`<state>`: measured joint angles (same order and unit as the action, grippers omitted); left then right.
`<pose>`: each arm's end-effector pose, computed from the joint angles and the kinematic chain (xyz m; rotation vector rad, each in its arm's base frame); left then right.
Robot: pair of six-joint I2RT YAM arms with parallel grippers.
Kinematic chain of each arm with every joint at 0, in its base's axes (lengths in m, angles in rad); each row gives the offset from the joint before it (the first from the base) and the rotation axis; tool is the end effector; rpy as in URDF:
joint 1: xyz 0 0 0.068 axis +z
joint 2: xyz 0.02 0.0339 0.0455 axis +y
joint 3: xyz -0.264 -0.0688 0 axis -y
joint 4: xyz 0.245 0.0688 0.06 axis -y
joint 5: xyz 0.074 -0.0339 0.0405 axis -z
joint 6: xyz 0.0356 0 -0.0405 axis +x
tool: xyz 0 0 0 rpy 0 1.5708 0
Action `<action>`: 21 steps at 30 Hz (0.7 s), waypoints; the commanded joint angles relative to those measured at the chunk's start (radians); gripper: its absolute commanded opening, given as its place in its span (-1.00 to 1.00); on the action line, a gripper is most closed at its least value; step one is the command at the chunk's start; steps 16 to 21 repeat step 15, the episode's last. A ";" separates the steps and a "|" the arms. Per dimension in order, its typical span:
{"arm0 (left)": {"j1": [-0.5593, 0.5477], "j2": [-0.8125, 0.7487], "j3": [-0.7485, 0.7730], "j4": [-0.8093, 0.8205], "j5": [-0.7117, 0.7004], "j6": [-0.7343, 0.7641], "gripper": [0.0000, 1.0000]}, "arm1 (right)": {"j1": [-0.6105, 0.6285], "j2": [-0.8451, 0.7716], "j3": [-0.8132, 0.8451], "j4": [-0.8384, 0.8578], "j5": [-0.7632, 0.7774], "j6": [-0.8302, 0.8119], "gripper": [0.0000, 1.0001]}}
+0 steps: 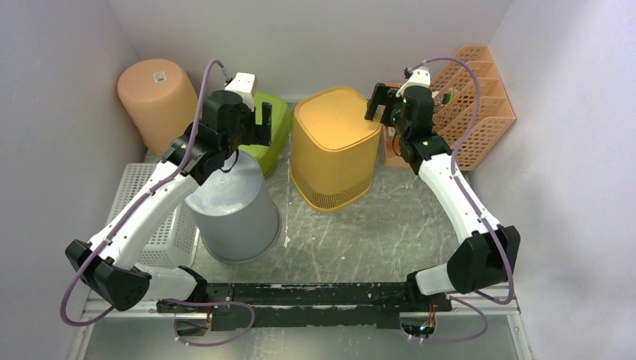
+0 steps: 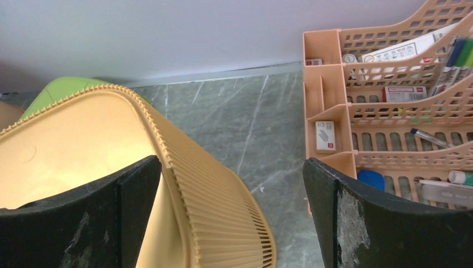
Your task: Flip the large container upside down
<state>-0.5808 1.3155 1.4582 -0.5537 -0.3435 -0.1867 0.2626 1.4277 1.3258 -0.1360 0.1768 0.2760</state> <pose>0.2456 -0.1468 0.4202 0.1643 1.9532 -0.1644 0.3282 0.0817 0.3839 0.1380 1.8053 0.2236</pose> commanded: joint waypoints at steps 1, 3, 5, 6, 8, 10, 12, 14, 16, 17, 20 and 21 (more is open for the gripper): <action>-0.008 -0.023 -0.019 0.067 0.016 0.011 0.99 | -0.002 -0.061 -0.070 0.068 0.024 -0.058 1.00; -0.008 -0.019 -0.019 0.073 0.014 0.016 0.99 | -0.002 -0.080 -0.076 0.084 0.023 -0.067 1.00; -0.008 -0.020 -0.024 0.081 0.013 0.021 0.99 | -0.002 -0.105 -0.081 0.112 0.035 -0.063 1.00; -0.008 -0.021 -0.030 0.090 0.015 0.024 0.99 | -0.002 -0.117 -0.081 0.127 0.050 -0.054 1.00; -0.008 -0.025 -0.042 0.109 0.022 0.027 0.99 | -0.002 -0.141 -0.065 0.141 0.077 -0.047 1.00; -0.008 -0.028 -0.053 0.120 0.023 0.029 0.99 | -0.002 -0.157 -0.047 0.154 0.104 -0.053 1.00; -0.008 -0.028 -0.058 0.123 0.021 0.028 0.99 | -0.002 -0.156 -0.017 0.150 0.120 -0.068 1.00; -0.008 -0.024 -0.055 0.120 0.025 0.026 0.99 | -0.001 -0.147 0.015 0.131 0.133 -0.079 1.00; -0.008 -0.023 -0.054 0.119 0.028 0.026 0.99 | -0.001 -0.142 0.025 0.125 0.132 -0.083 1.00; -0.008 -0.023 -0.054 0.119 0.028 0.026 0.99 | -0.001 -0.142 0.025 0.125 0.132 -0.083 1.00; -0.008 -0.023 -0.054 0.119 0.028 0.026 0.99 | -0.001 -0.142 0.025 0.125 0.132 -0.083 1.00; -0.008 -0.023 -0.054 0.119 0.028 0.026 0.99 | -0.001 -0.142 0.025 0.125 0.132 -0.083 1.00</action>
